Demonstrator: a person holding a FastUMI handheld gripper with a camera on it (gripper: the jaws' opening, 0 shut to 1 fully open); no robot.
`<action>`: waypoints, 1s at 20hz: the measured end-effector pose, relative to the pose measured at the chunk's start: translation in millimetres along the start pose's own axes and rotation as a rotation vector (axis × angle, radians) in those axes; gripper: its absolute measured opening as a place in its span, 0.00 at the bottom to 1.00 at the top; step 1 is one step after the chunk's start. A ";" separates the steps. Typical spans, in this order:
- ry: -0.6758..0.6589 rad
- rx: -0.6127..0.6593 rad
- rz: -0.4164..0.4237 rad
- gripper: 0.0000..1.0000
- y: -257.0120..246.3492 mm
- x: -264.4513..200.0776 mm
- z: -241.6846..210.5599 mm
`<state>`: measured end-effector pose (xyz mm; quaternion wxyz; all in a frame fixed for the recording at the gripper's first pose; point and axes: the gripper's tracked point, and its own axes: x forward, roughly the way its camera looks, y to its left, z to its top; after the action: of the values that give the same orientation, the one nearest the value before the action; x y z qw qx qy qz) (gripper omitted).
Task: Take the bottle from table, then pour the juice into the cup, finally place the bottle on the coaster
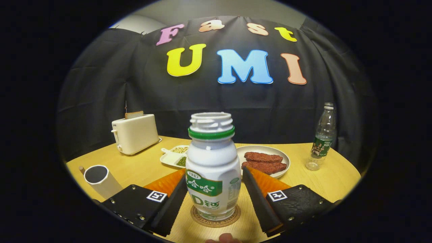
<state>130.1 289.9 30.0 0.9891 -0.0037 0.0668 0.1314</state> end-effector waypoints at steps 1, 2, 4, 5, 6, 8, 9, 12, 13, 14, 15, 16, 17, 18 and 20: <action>-0.015 -0.001 -0.005 0.93 0.9 -6.4 8.1; -0.029 -0.005 -0.010 0.93 1.7 -12.3 16.7; -0.047 -0.021 -0.037 0.93 -0.2 -25.9 32.5; -0.057 -0.021 -0.042 0.93 1.3 -34.3 40.7; -0.065 -0.015 -0.045 0.93 3.0 -42.4 50.2; -0.083 -0.009 -0.061 0.93 2.1 -58.8 69.6; -0.103 0.000 -0.072 0.93 0.6 -68.2 82.7; -0.158 0.004 -0.098 0.93 -1.5 -95.0 123.6; -0.169 0.003 -0.100 0.93 -2.3 -103.0 134.6; -0.182 -0.003 -0.107 0.93 -2.8 -111.8 144.8; -0.195 -0.009 -0.115 0.93 -4.8 -120.2 154.6; -0.200 -0.021 -0.124 0.93 -6.9 -126.4 162.7; -0.204 -0.026 -0.131 0.93 -8.6 -132.5 167.7; -0.206 -0.024 -0.132 0.93 -8.8 -138.7 171.8; -0.202 -0.013 -0.135 0.93 -12.1 -150.7 175.5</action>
<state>12.1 243.5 223.9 0.9973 -0.0011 -0.0343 0.0647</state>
